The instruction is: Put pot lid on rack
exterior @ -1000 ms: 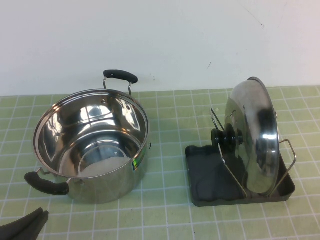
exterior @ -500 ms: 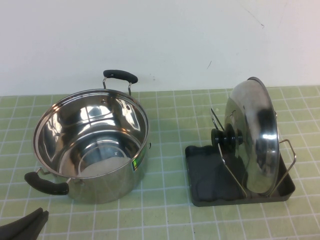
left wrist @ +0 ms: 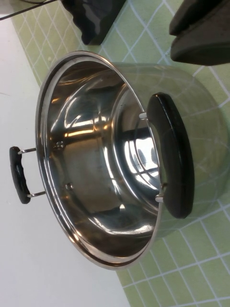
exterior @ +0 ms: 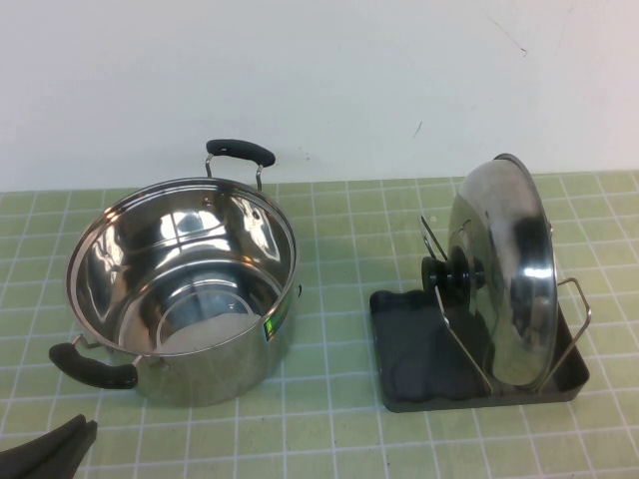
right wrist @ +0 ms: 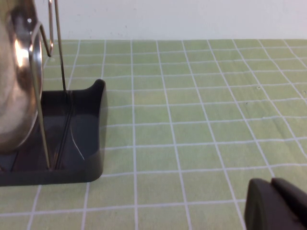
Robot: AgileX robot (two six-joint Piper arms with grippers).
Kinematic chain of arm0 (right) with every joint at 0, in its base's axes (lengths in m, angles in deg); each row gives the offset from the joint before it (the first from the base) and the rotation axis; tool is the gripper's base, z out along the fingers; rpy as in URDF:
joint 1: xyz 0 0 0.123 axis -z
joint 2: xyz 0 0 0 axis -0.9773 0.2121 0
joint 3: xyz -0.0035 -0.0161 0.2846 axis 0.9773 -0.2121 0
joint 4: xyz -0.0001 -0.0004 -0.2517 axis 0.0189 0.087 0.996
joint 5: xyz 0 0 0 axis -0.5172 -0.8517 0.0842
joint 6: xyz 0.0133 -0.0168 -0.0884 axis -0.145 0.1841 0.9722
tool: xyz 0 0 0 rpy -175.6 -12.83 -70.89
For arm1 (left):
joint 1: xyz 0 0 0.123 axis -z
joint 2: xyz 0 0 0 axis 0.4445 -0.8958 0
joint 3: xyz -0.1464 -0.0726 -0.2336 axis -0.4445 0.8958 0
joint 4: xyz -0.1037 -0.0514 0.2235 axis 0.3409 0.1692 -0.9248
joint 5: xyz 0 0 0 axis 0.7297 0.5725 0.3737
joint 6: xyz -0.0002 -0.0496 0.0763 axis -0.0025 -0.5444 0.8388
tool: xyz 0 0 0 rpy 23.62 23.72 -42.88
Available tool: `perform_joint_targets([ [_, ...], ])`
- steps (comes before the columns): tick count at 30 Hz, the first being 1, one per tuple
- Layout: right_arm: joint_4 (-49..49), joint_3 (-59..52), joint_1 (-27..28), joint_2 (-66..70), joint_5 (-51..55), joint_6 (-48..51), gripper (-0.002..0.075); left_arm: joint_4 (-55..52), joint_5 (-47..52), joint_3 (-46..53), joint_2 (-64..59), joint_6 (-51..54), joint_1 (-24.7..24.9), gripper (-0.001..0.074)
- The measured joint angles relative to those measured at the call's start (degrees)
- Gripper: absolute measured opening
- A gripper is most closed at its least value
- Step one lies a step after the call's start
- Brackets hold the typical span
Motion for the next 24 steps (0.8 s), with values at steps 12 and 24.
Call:
perform_joint_targets([
  [12,0.0,0.0,0.0,0.0,0.0,0.0,-0.0001,3.5,1.8,1.5,0.0,0.1,9.0,-0.0002],
  [24,0.0,0.0,0.0,0.0,0.0,0.0,-0.0001,84.2,40.3,6.8,7.8,50.9,16.3,-0.0002],
])
